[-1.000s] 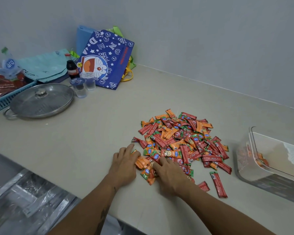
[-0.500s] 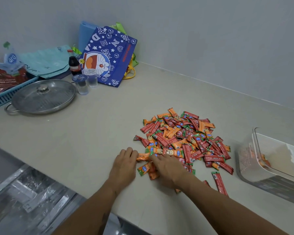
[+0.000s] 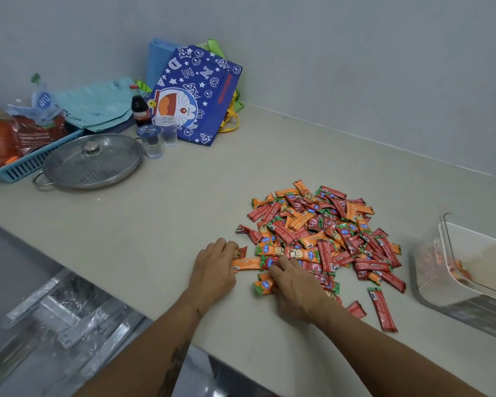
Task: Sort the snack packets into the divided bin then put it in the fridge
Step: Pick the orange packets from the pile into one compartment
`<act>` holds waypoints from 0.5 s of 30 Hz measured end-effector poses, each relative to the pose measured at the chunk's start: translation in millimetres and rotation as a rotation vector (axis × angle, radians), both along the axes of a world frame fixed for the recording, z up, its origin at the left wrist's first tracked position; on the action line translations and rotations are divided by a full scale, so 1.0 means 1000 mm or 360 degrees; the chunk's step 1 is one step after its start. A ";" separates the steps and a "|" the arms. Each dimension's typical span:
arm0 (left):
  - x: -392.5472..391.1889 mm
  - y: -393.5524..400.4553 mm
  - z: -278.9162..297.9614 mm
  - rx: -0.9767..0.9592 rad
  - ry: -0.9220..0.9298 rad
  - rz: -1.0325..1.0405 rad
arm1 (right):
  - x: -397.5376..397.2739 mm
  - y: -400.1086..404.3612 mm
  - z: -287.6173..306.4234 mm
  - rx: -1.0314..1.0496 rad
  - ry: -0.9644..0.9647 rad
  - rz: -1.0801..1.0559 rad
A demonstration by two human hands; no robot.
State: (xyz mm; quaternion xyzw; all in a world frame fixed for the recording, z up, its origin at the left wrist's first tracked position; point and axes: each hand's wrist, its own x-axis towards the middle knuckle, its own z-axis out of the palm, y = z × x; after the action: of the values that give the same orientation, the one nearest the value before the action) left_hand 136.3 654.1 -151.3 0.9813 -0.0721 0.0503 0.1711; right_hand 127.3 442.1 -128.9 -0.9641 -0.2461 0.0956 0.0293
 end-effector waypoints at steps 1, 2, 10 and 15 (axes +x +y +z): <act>0.001 -0.003 0.002 -0.0018 0.0010 0.0004 | 0.001 -0.002 0.005 0.0074 0.0039 -0.0015; 0.002 -0.007 0.004 -0.0016 0.0031 0.0009 | 0.003 -0.004 0.010 0.0166 0.0070 -0.0047; 0.000 -0.028 -0.010 0.0426 0.0190 0.0005 | 0.019 -0.037 0.050 0.0621 0.0320 -0.0573; 0.001 -0.029 -0.013 0.0530 0.0133 -0.0058 | 0.006 -0.026 0.040 0.0453 0.0432 -0.0571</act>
State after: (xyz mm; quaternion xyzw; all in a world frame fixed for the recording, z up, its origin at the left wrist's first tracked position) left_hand 137.0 624.9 -163.9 0.9959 -0.0901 -0.0064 0.0100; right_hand 133.1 415.8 -89.2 -0.9567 -0.0762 0.1818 0.2140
